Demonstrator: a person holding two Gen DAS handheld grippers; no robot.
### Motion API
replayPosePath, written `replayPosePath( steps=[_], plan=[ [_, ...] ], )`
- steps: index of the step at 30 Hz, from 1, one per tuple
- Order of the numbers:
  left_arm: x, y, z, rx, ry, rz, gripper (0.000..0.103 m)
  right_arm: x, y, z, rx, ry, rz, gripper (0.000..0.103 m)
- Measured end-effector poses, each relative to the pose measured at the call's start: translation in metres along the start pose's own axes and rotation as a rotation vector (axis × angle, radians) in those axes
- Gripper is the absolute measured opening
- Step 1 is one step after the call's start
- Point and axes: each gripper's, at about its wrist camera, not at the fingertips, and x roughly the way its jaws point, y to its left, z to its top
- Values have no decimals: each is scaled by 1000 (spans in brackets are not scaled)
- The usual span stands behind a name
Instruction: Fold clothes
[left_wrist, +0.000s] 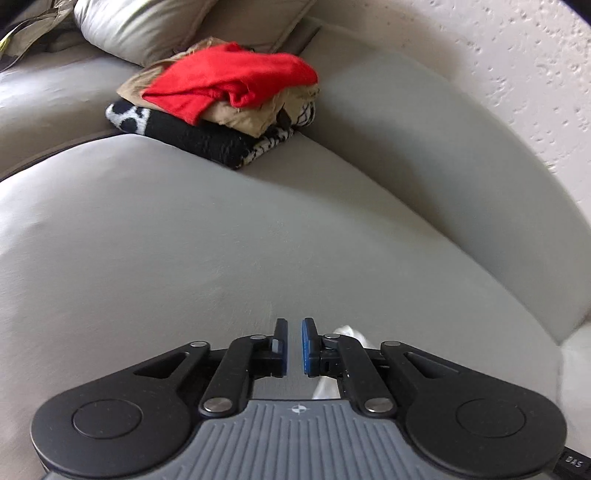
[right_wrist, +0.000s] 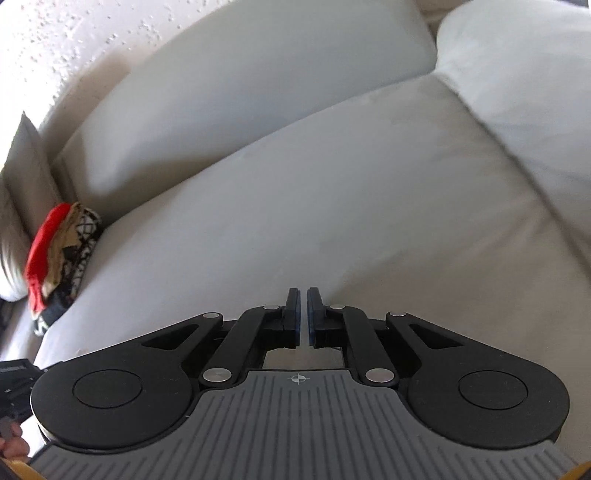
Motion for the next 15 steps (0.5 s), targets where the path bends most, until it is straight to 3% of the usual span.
replayPosePath(
  steps=[4, 10, 15],
  plan=[
    [-50, -12, -13, 123, 39, 4, 36, -40, 21, -14, -89, 17, 54, 10],
    [-95, -34, -66, 355, 67, 5, 36, -85, 83, -63, -426, 66, 117, 16],
    [-100, -40, -100, 468, 85, 14, 35, -92, 100, -97, -563, 145, 139, 20]
  ],
)
